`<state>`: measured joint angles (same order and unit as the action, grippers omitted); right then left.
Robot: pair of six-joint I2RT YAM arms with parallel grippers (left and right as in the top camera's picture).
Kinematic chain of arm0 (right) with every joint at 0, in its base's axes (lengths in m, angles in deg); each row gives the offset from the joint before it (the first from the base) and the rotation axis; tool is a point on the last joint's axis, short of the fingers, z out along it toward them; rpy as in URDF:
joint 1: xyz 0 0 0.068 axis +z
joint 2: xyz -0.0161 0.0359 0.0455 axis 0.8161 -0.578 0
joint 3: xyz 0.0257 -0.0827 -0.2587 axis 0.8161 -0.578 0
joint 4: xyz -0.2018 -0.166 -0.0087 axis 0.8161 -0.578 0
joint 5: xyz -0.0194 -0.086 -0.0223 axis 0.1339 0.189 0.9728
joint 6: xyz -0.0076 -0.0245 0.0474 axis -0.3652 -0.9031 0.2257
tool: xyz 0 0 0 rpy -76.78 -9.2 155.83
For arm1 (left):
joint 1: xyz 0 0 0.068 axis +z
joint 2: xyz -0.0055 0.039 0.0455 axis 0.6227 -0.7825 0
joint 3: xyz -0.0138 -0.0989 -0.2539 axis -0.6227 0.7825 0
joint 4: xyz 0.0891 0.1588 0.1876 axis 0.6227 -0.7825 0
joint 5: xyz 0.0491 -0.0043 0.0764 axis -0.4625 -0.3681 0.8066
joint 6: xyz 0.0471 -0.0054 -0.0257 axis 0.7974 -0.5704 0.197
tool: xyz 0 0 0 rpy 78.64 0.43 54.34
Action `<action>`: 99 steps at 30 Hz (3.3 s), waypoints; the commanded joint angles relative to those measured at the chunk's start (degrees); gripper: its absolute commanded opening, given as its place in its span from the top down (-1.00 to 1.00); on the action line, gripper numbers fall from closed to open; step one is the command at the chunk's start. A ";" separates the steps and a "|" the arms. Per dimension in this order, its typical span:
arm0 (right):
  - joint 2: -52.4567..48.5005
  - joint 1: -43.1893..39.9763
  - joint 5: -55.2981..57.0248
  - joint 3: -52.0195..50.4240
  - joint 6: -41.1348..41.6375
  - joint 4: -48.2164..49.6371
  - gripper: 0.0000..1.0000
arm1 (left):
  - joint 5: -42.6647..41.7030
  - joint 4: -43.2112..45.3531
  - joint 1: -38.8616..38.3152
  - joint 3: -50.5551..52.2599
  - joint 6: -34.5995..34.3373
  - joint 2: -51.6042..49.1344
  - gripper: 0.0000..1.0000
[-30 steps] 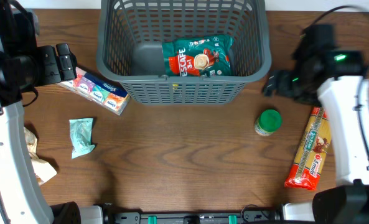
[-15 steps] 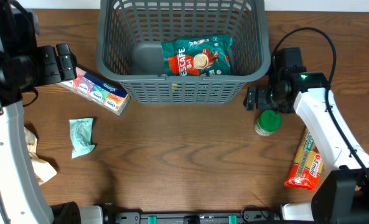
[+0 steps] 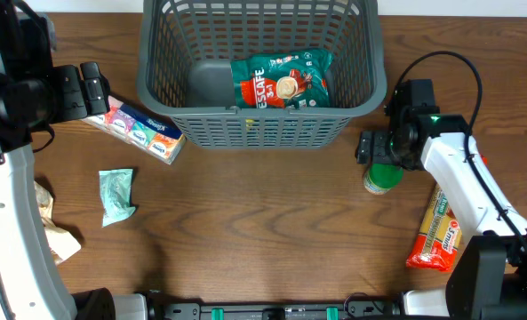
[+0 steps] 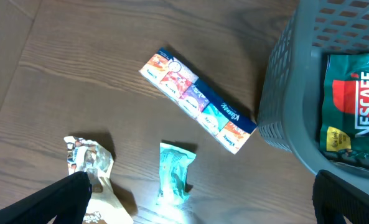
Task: Pack container
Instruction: 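Withdraw the right gripper and lower it over the green-lidded jar, then grasp the green-lidded jar by its lid with the right gripper, then carry the jar into the basket and release it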
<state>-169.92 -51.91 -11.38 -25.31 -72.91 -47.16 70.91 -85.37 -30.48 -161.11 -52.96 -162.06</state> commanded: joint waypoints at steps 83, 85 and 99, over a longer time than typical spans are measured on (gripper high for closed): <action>5.57 -1.51 17.62 17.38 5.60 -0.48 0.98 | 0.11 -1.57 0.15 0.13 0.63 -0.13 -0.98; 5.81 -1.88 17.92 21.84 5.53 -0.55 0.98 | 0.11 -1.55 0.15 0.13 0.63 -0.13 -0.97; 4.74 2.51 -9.20 46.34 -19.89 -1.51 0.98 | 0.09 -1.53 0.13 0.13 0.59 -0.13 -0.97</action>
<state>-165.33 -51.93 -10.88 18.99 -83.62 -48.10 70.91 -86.82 -30.48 -161.13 -52.96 -162.06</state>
